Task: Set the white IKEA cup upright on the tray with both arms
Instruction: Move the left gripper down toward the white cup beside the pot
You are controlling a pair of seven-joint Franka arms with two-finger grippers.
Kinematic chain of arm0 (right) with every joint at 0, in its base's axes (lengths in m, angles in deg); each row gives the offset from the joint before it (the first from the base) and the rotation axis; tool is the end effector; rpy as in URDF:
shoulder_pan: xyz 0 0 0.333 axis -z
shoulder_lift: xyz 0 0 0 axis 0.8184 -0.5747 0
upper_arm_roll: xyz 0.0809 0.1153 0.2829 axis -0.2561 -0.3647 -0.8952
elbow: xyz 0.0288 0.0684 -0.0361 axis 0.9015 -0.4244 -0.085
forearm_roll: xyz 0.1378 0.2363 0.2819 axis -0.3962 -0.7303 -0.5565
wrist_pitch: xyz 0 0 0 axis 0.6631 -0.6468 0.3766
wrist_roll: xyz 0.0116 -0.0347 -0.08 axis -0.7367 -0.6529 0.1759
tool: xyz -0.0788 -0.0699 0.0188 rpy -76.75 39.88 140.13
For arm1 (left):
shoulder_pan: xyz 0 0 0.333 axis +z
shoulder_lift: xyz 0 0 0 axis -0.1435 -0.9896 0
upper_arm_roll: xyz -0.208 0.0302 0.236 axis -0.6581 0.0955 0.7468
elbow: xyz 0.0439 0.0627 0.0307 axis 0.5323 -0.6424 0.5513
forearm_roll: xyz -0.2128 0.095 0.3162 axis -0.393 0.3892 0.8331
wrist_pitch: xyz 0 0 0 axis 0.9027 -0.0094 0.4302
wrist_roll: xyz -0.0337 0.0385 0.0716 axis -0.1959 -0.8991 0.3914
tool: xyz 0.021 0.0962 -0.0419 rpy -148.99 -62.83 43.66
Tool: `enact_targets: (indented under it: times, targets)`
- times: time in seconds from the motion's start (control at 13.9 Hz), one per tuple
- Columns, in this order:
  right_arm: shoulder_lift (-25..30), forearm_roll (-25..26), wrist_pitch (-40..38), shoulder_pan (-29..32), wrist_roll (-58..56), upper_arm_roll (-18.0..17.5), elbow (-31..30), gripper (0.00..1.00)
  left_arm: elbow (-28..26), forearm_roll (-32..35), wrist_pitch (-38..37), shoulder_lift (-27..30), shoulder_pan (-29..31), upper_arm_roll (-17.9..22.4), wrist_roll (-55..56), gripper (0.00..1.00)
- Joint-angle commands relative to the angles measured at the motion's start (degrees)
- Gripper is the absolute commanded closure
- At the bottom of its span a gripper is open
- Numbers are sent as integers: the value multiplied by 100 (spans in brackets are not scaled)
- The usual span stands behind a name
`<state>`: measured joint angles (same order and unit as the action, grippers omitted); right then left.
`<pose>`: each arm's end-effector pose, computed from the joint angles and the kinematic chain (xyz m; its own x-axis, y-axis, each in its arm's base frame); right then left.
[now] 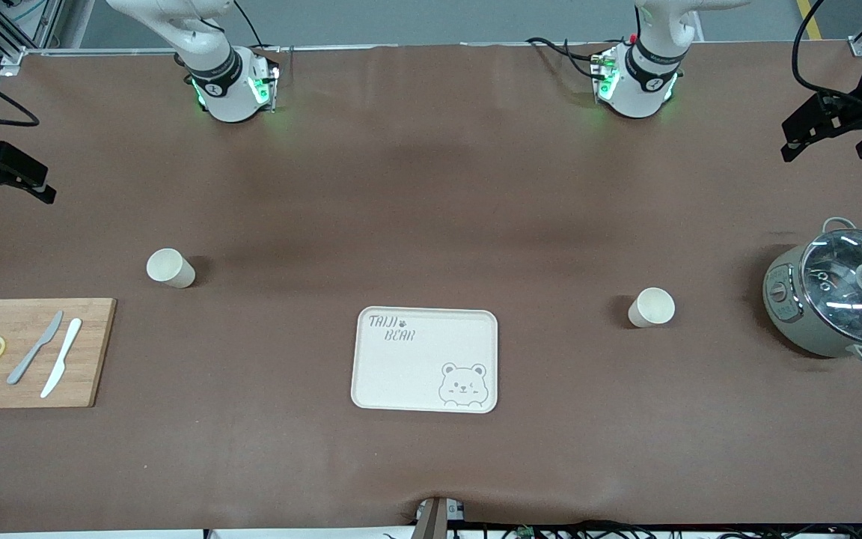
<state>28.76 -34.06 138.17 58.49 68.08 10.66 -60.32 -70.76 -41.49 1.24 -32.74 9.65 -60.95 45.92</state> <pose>0.5422 -0.0282 0.6443 0.9991 0.0094 0.0410 0.0101 -0.9998 -0.0186 0.5008 -0.0312 0.6701 0.9985 -0.0043 0.0549 -0.0017 -0.9989 -0.0476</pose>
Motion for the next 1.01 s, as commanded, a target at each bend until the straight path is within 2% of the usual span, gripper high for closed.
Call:
enact_targets:
  times: [0.0,0.36,0.58,0.72,0.94]
  targets:
    - [-80,53,-31,100,-45,-71,147,0,53,-100,-39,-59,53,-23,-165,0]
    - [-176,62,-39,100,-1,-62,191,0,97,-144,-31,-612,62,-14,-200,0]
    - [-220,70,-4,109,-44,-62,199,0,18,-197,478,-1025,-25,-49,-43,0]
    - [-290,79,-4,126,-45,-62,199,0,-262,-197,872,-1132,-8,-58,-34,0]
    - [-326,79,22,144,-45,-62,199,0,-1052,-188,1856,-1237,18,-58,-16,0]
